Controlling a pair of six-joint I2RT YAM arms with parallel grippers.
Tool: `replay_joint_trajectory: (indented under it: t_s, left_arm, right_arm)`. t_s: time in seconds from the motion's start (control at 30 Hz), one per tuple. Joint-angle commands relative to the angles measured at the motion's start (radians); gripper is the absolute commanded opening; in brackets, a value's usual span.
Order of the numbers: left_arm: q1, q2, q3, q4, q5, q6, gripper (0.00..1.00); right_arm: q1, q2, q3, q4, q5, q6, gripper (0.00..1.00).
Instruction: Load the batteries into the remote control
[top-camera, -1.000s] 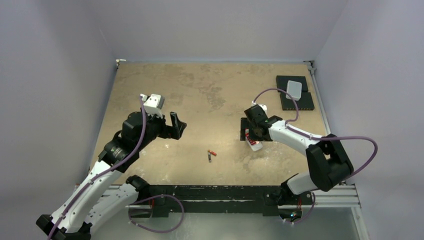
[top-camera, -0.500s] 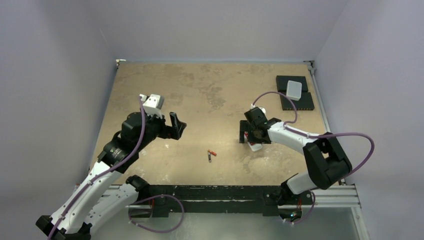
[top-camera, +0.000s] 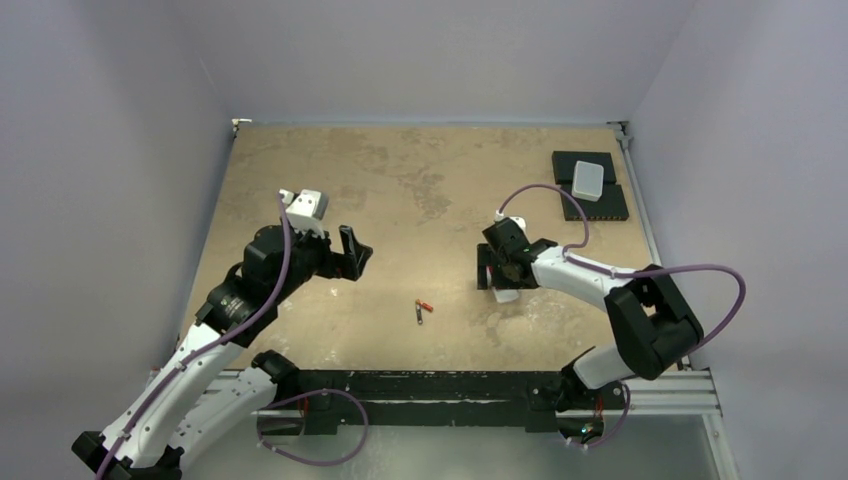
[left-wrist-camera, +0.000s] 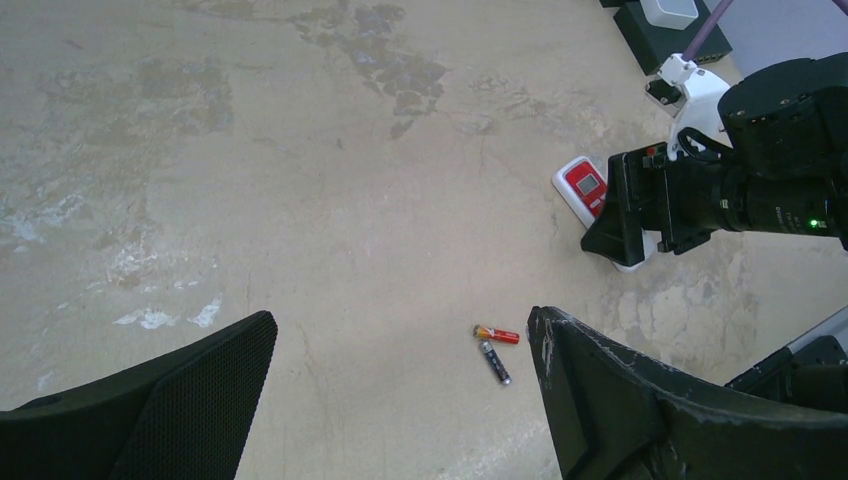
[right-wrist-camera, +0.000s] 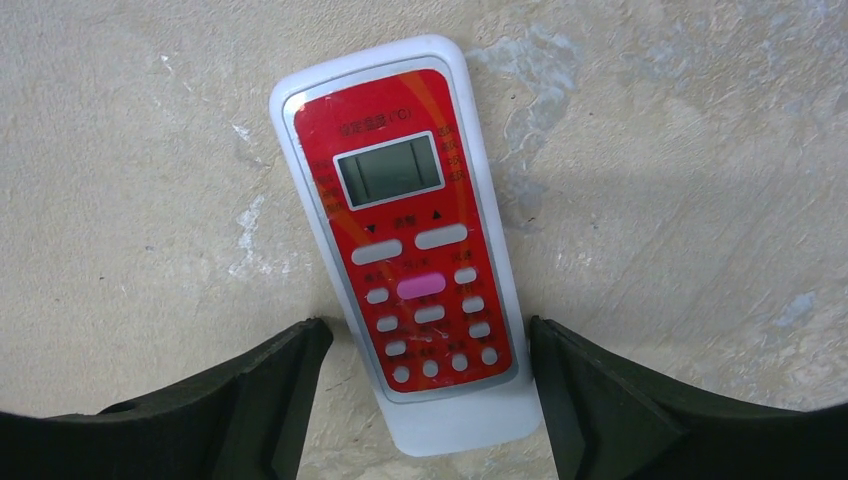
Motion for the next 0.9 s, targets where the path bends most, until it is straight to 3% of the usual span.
replay_joint_trajectory:
  t_s: [0.0,0.3,0.63,0.87]
  left_arm:
    - [0.001,-0.007,-0.004,0.014,0.010,-0.011,0.99]
    - [0.001,-0.011,-0.006,0.013,0.012,-0.011,0.99]
    - [0.002,-0.004,-0.006,0.013,0.012,-0.012,0.99]
    - [0.001,0.007,-0.011,0.021,0.025,-0.015,0.99]
  right_arm:
    - [0.020,0.024,0.009,-0.005,-0.001,0.030,0.81]
    - [0.038,0.044,0.010,-0.011,-0.007,0.038,0.67]
    - [0.062,-0.040,0.028,-0.058,-0.023,0.036,0.23]
    - [0.077,-0.152,0.048,-0.099,-0.072,0.014,0.11]
